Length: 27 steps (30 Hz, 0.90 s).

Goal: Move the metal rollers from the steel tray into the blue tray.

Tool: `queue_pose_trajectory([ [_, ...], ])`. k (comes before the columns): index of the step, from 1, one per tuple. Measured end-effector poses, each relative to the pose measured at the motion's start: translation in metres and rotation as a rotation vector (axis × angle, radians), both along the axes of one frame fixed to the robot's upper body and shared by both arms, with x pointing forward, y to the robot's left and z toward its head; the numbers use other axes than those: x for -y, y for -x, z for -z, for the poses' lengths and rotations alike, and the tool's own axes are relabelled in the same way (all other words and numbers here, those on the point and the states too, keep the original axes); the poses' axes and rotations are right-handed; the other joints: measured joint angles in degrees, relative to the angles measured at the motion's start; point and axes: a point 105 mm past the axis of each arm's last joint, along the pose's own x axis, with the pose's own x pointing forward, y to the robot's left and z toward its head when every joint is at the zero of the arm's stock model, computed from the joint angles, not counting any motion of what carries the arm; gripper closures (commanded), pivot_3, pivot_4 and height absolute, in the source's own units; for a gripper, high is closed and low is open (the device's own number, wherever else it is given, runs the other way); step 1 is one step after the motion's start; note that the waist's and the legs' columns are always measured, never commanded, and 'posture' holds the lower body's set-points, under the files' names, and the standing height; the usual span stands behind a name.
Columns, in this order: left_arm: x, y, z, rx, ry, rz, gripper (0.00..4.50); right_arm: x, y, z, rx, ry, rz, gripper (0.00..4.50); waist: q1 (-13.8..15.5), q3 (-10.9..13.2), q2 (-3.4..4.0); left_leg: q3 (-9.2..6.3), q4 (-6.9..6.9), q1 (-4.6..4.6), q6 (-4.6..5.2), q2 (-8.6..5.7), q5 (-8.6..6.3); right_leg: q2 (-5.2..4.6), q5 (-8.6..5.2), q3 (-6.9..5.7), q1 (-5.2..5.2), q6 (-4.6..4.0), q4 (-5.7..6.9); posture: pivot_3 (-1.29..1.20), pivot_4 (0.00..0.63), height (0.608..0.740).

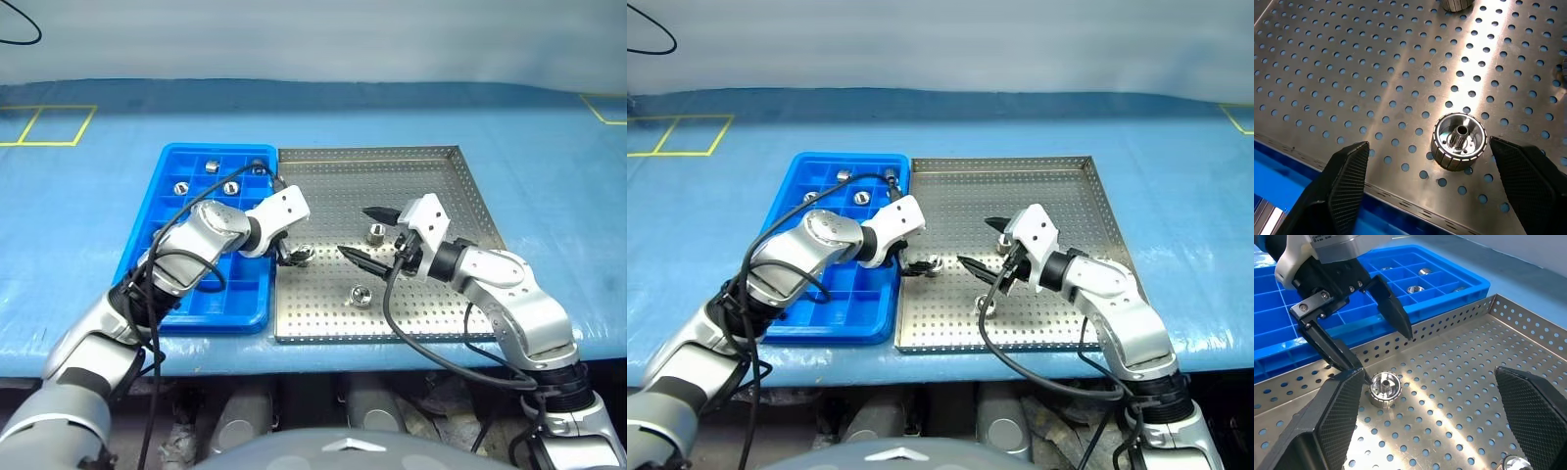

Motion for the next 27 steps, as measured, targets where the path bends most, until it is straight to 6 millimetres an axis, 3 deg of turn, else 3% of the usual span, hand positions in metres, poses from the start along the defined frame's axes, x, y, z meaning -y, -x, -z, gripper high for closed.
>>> queue_pose_trajectory([
  [6,-0.003,-0.01,-0.024,0.083,0.016,-0.005,0.23,-0.001,0.001,0.001,0.002,-0.011,0.01,0.0,-0.78,0.0,0.0,0.02,0.0,0.0,0.0,0.0,0.0,0.0,0.0,0.01,0.0,0.0,0.0,-0.29,0.15,0.74],
  [16,-0.009,-0.005,0.006,0.002,-0.138,0.085,0.23,-0.001,0.002,0.004,0.006,-0.034,0.029,0.0,-2.17,0.0,0.01,0.07,0.01,0.0,0.12,0.0,-0.07,0.01,0.02,0.05,-0.02,0.02,0.01,-0.29,0.15,0.74],
  [27,-0.011,-0.003,0.016,-0.006,-0.218,0.14,0.23,-0.001,0.002,0.003,0.01,-0.034,0.033,0.0,-2.91,0.0,0.01,0.06,0.02,0.01,0.26,0.0,-0.15,0.01,0.02,0.08,-0.03,0.03,0.02,-0.3,0.15,0.74],
])
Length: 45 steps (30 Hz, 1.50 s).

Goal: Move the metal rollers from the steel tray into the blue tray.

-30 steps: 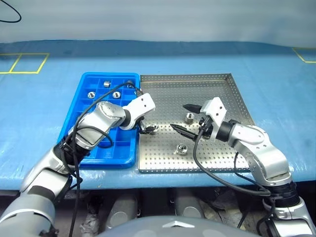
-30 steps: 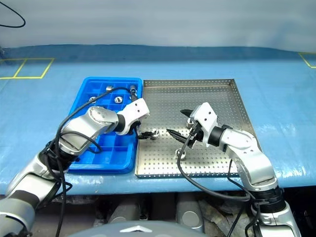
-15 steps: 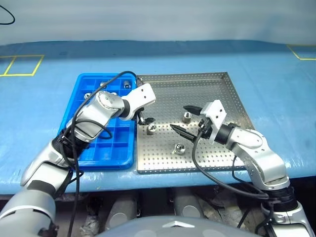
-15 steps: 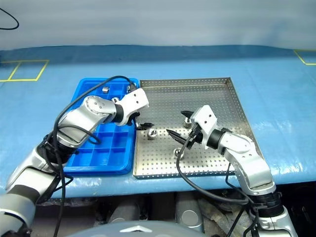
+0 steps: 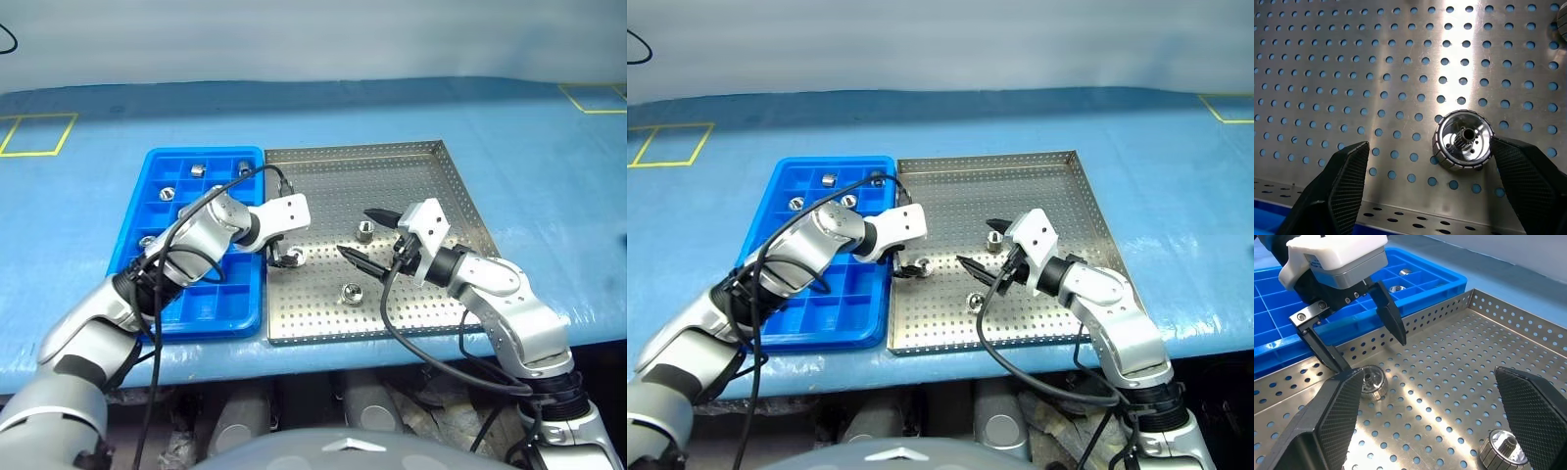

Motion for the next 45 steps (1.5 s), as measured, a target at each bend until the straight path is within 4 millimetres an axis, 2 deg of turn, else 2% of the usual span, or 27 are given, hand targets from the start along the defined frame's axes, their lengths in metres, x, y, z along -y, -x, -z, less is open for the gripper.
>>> queue_pose_trajectory([
  [11,0.016,0.0,0.007,-0.02,0.019,0.032,0.23,0.0,0.0,0.0,0.0,-0.001,0.001,0.0,-0.01,0.0,0.0,0.0,0.02,0.0,0.02,0.0,-0.01,-0.01,0.01,0.01,0.0,0.0,0.0,-0.3,0.15,0.74],
  [14,0.018,-0.001,0.008,-0.018,0.018,0.03,0.78,0.0,0.0,0.0,0.0,0.0,0.003,0.0,-0.09,-0.01,0.02,0.01,0.02,0.0,0.03,0.0,-0.02,-0.01,0.01,0.02,0.01,0.01,0.0,-0.3,0.15,0.74],
  [17,0.021,0.0,0.009,-0.022,0.02,0.034,1.73,0.001,0.0,0.0,0.001,0.0,0.005,0.0,-0.12,-0.01,0.03,0.02,0.05,0.0,0.04,0.0,-0.02,0.0,0.02,0.03,0.01,0.03,0.02,-0.3,0.15,0.74],
  [25,0.019,0.001,0.01,-0.03,0.017,0.034,1.73,0.001,0.0,0.0,0.001,-0.001,0.005,0.0,-0.19,-0.02,0.03,0.02,0.06,0.0,0.06,0.0,-0.03,0.0,0.02,0.04,0.01,0.03,0.02,-0.3,0.15,0.74],
  [28,0.018,0.0,0.011,-0.031,0.023,0.025,2.32,0.0,0.0,0.0,0.002,-0.001,0.005,0.0,-0.15,-0.02,0.03,0.02,0.06,0.01,0.06,0.0,-0.03,0.0,0.02,0.04,0.01,0.03,0.02,-0.3,0.15,0.74],
  [40,0.015,-0.006,0.007,-0.008,0.066,-0.043,2.32,0.0,0.0,-0.001,0.012,-0.003,0.002,0.0,-0.06,-0.02,0.03,0.02,0.09,0.0,0.07,0.0,-0.04,0.0,0.04,0.04,0.01,0.04,0.03,-0.28,0.15,0.74],
  [43,0.014,-0.007,0.005,-0.002,0.079,-0.055,2.87,0.0,0.0,-0.001,0.012,-0.003,0.001,0.0,-0.03,-0.02,0.03,0.02,0.09,0.0,0.06,0.0,-0.04,-0.01,0.04,0.04,0.01,0.04,0.03,-0.28,0.15,0.74],
  [45,0.014,-0.008,0.005,-0.003,0.086,-0.061,3.53,0.0,0.0,-0.001,0.013,-0.003,0.001,0.0,-0.04,-0.02,0.03,0.02,0.09,0.0,0.06,0.0,-0.04,-0.01,0.06,0.05,0.01,0.02,0.03,-0.28,0.15,0.74],
])
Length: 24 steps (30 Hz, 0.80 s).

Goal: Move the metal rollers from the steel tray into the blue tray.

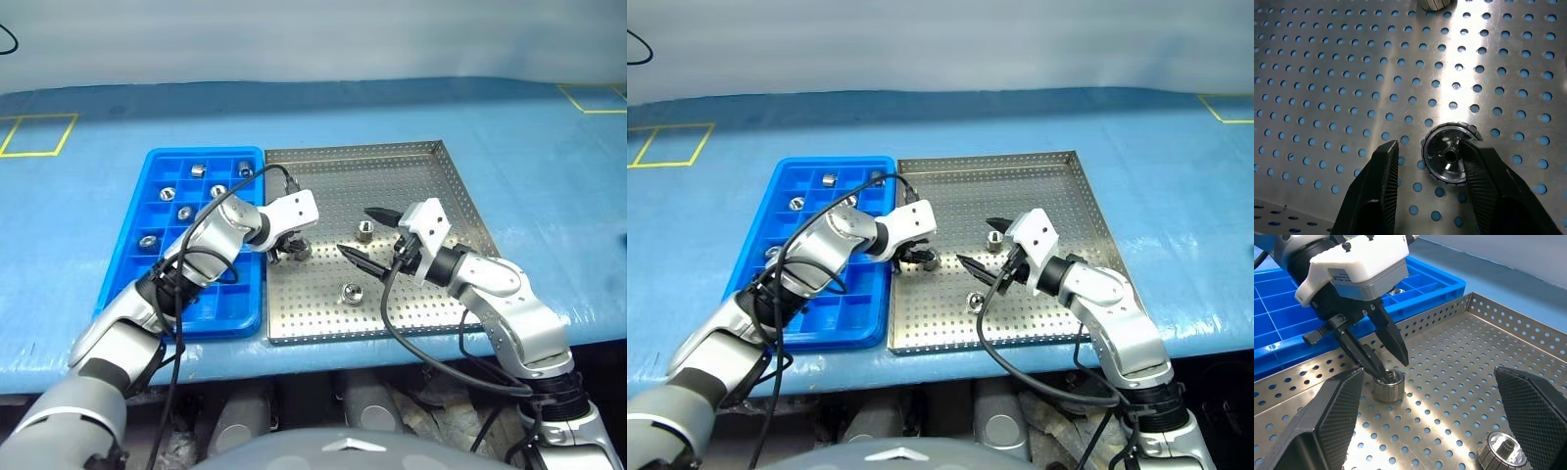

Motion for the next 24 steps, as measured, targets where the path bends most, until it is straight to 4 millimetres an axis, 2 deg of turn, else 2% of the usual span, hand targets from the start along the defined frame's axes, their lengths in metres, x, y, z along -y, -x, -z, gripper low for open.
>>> queue_pose_trajectory([
  [3,-0.001,-0.001,-0.001,0.007,0.013,-0.012,4.46,0.0,0.0,0.0,0.001,0.0,-0.001,0.0,0.05,0.0,0.0,0.0,0.0,0.0,0.0,0.0,0.0,0.0,0.04,0.0,0.0,-0.06,0.0,-0.28,0.15,0.74],
  [16,-0.005,-0.003,-0.016,0.044,0.073,-0.042,4.46,-0.002,0.0,-0.003,0.013,0.002,-0.018,0.0,0.14,0.0,0.0,0.01,0.0,0.0,-0.01,0.0,0.0,0.01,0.04,0.01,-0.01,-0.07,0.0,-0.27,0.15,0.74],
  [17,-0.005,-0.003,-0.016,0.043,0.077,-0.043,3.89,-0.002,0.0,-0.003,0.014,0.004,-0.018,0.0,0.16,0.0,0.0,0.01,0.0,0.0,-0.01,0.0,0.0,0.01,0.05,0.0,-0.01,-0.07,0.0,-0.27,0.15,0.74],
  [21,-0.007,-0.004,-0.019,0.059,0.088,-0.058,3.89,-0.002,-0.001,-0.003,0.022,0.006,-0.018,0.0,0.18,0.0,0.0,0.01,0.0,0.0,-0.01,-0.01,0.0,0.0,0.05,0.01,-0.01,-0.07,0.0,-0.27,0.15,0.74],
  [24,-0.012,-0.003,-0.03,0.089,0.107,-0.068,3.89,-0.002,-0.001,-0.003,0.026,0.007,-0.02,0.0,0.01,0.0,0.0,0.01,0.0,0.0,-0.04,0.01,0.02,-0.01,0.06,0.03,-0.03,-0.09,0.0,-0.26,0.15,0.74],
])
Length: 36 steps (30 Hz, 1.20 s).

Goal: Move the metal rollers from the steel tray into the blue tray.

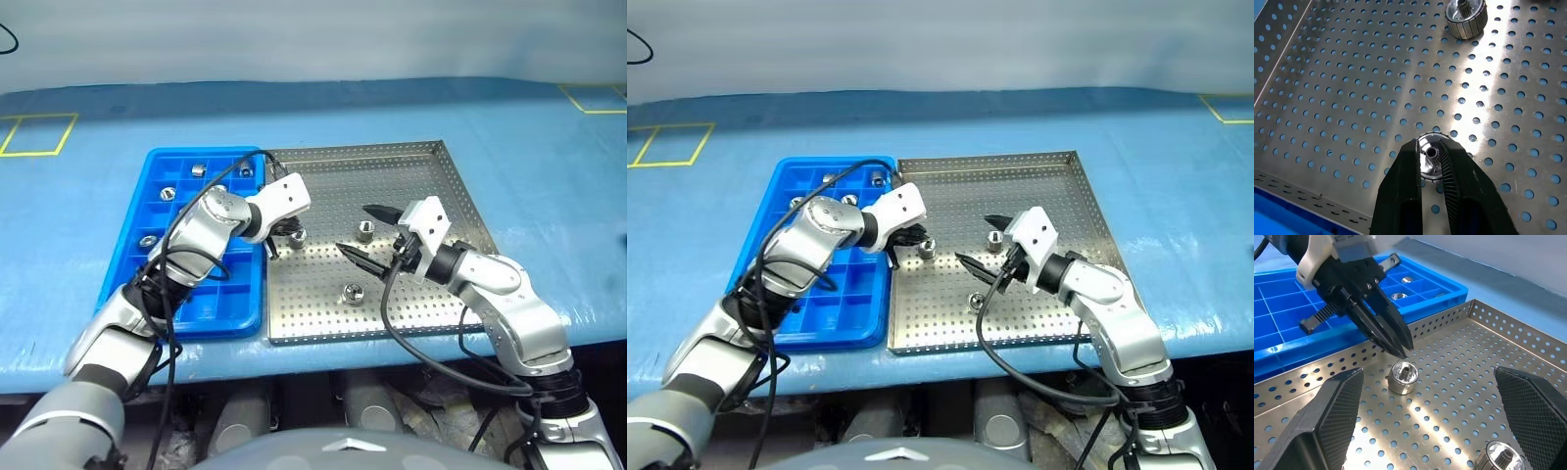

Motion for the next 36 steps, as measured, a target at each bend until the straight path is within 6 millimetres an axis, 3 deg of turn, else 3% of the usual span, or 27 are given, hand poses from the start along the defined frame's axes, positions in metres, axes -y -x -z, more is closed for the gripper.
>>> queue_pose_trajectory([
  [4,-0.016,0.001,-0.013,0.031,0.025,-0.049,3.89,0.0,-0.001,0.002,-0.007,0.003,-0.004,0.0,0.18,0.0,0.0,-0.01,0.0,0.02,-0.04,0.01,0.02,0.03,0.03,-0.02,0.01,-0.05,0.02,-0.23,0.15,0.74],
  [8,-0.015,0.002,-0.013,0.035,0.04,-0.059,3.89,-0.005,-0.004,0.002,-0.011,0.0,-0.03,0.0,0.68,0.0,0.0,0.0,0.03,0.02,-0.11,-0.02,0.07,0.02,0.04,-0.02,0.04,-0.01,0.02,-0.22,0.15,0.74],
  [11,-0.009,0.004,-0.011,0.032,0.045,-0.034,3.29,-0.009,-0.004,0.001,-0.007,-0.004,-0.042,0.0,1.16,0.0,0.0,-0.01,0.02,0.02,-0.22,-0.02,0.13,0.03,0.09,-0.02,0.04,-0.1,0.01,-0.23,0.15,0.74],
  [15,0.004,0.004,0.001,-0.005,0.062,-0.026,2.0,-0.01,-0.004,0.002,-0.01,-0.003,-0.046,0.0,1.74,0.0,0.0,0.04,0.03,0.01,-0.21,-0.05,0.12,0.01,0.1,0.01,0.04,-0.1,-0.01,-0.25,0.15,0.74],
  [25,0.001,-0.008,0.011,-0.007,-0.019,-0.056,2.0,-0.007,-0.003,0.004,-0.01,-0.01,-0.029,0.0,1.43,0.0,0.0,0.09,0.03,0.02,-0.2,-0.04,0.12,0.03,0.1,0.05,0.03,-0.09,0.0,-0.27,0.15,0.74],
  [36,0.003,-0.004,0.028,-0.071,-0.072,0.002,2.0,-0.007,-0.003,0.004,-0.005,-0.011,-0.025,0.0,0.63,0.0,0.0,0.09,0.03,0.02,-0.1,-0.03,0.07,0.02,0.1,0.06,0.03,-0.09,0.0,-0.27,0.15,0.74],
])
